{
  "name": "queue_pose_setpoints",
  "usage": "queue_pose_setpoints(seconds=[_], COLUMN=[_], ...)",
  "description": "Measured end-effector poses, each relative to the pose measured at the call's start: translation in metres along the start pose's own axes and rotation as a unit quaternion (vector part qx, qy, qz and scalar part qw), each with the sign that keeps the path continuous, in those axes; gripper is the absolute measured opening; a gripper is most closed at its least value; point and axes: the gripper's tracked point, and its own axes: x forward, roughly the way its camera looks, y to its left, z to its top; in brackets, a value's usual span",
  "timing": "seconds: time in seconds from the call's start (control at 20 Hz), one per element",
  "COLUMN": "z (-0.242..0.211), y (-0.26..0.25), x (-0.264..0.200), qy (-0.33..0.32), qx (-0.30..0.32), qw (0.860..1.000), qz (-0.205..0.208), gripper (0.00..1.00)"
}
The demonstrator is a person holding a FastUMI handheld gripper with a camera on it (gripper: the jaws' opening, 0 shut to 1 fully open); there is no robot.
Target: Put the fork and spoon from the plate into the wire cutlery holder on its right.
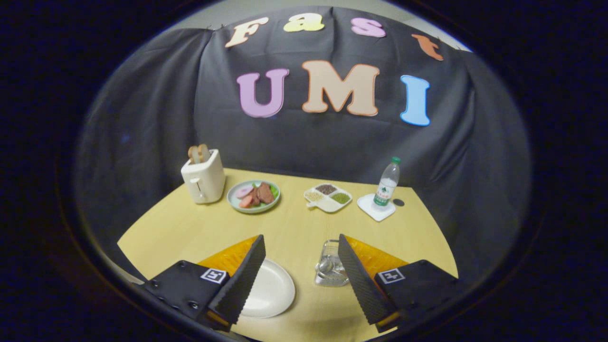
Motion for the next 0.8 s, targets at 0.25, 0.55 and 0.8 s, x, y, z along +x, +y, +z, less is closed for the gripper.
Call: queue_pose_setpoints(seconds=[0.25,0.55,0.8], z=[0.04,0.068,0.066], y=[0.012,0.01,0.02], x=[-0.03,-0.05,-0.051], qy=[-0.111,-0.176,-0.175], qx=[0.026,0.035,0.059], qw=[0.993,0.983,0.982], qz=[-0.011,-0.047,-0.039], gripper=[0.99,0.99,0.99])
